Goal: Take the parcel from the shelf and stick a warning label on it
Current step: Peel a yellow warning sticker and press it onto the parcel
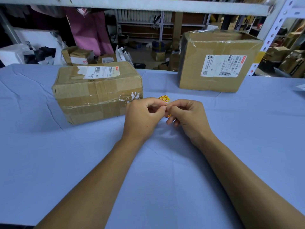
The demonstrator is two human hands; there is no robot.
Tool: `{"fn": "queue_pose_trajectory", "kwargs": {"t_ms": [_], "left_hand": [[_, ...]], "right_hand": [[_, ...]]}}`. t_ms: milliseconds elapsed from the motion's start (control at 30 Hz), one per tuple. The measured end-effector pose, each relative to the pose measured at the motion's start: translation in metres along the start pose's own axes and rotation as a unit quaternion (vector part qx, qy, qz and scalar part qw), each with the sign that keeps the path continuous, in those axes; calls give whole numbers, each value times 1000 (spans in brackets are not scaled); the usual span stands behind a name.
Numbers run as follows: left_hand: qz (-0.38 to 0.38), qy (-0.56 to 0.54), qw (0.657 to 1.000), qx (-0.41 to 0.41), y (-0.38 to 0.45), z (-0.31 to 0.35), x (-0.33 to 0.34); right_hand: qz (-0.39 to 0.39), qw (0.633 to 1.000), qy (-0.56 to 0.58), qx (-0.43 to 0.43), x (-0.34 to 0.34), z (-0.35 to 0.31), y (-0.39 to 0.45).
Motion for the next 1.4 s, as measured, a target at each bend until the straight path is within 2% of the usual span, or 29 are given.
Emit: {"fn": "queue_pose_trajectory", "kwargs": {"t_ms": [767, 1400], "left_hand": [[-9, -12, 1000, -16, 2, -5, 1], [-18, -12, 1000, 0, 2, -5, 3]], "right_hand": [[-22, 997, -20, -67, 3, -1, 0], [-20, 998, -8, -54, 3, 0, 1]]}}
Point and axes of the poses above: each hand's wrist, its own y-axis towards the middle knuckle, its own x-axis out of the palm, z = x × y, the point moved 7 cm from there along y, towards the middle knuckle, and after that the axes turned 15 degrees about z, right-handed, at the moved point
